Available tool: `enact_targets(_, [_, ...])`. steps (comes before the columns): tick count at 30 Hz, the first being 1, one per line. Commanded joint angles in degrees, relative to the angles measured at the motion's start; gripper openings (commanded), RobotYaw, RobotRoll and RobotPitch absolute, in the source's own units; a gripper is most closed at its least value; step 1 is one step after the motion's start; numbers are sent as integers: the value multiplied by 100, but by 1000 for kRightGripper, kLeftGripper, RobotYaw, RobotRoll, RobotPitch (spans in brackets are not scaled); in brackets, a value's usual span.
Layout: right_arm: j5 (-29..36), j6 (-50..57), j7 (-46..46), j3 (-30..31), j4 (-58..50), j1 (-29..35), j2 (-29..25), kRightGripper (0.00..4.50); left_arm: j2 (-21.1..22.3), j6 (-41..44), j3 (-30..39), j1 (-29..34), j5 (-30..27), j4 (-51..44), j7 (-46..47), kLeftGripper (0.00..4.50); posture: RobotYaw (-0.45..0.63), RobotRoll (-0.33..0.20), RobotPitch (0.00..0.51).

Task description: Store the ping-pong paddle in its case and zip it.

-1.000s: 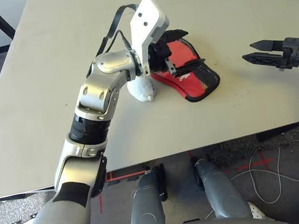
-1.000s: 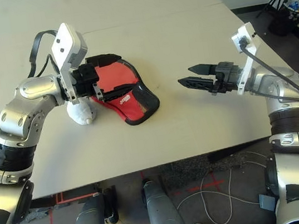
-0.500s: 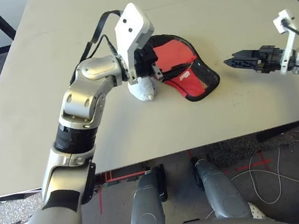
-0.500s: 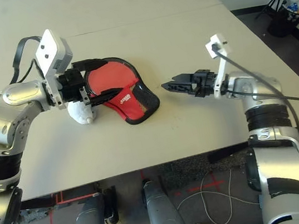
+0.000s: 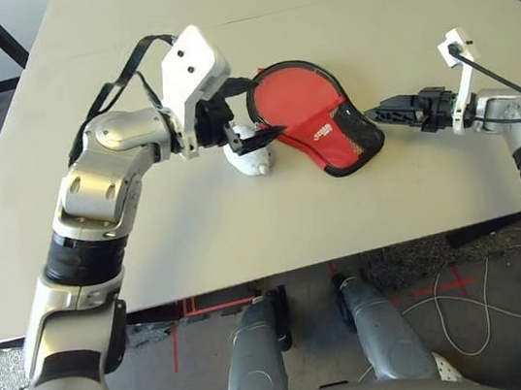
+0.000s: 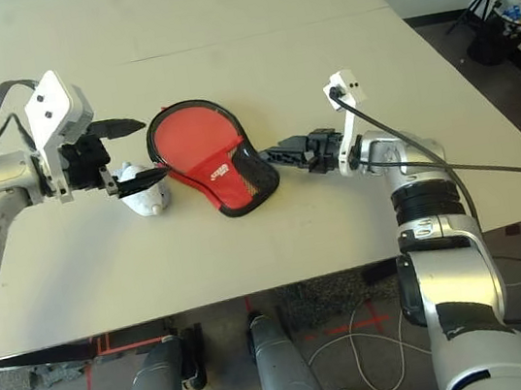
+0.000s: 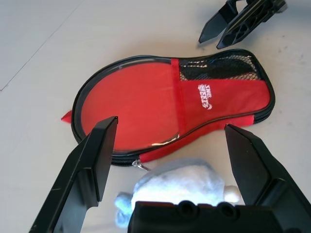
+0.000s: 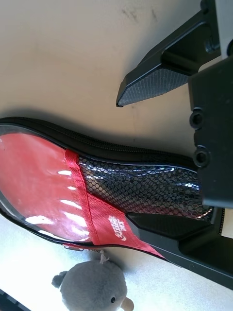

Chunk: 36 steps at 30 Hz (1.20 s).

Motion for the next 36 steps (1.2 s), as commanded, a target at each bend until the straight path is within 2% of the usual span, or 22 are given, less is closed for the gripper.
enact_targets(1, [-101,-44,45,105,164,-49,81,4459,82,-110,-39,68,102,95,-97,4500,20,0,239])
enact_targets(11, [-232,104,22,240,539,-246,292,4459,31,-109,-48,76,128,76,-90,4500,23,0,241])
enact_targets(20, [-195,780,118,325,439,-234,389,4378,17,-108,-52,102,141,70,-79,4500,22,0,247])
enact_targets(23, [-234,968,144,403,379,-174,374,3773,20,-118,-46,116,146,78,-76,4500,21,0,247])
enact_targets(35, [-347,1643,190,665,165,-35,217,27,-31,-158,-47,125,237,119,-65,4500,14,0,250])
enact_targets(36, [-355,1680,179,672,143,-18,208,27,-39,-166,-49,121,246,128,-64,4500,14,0,250])
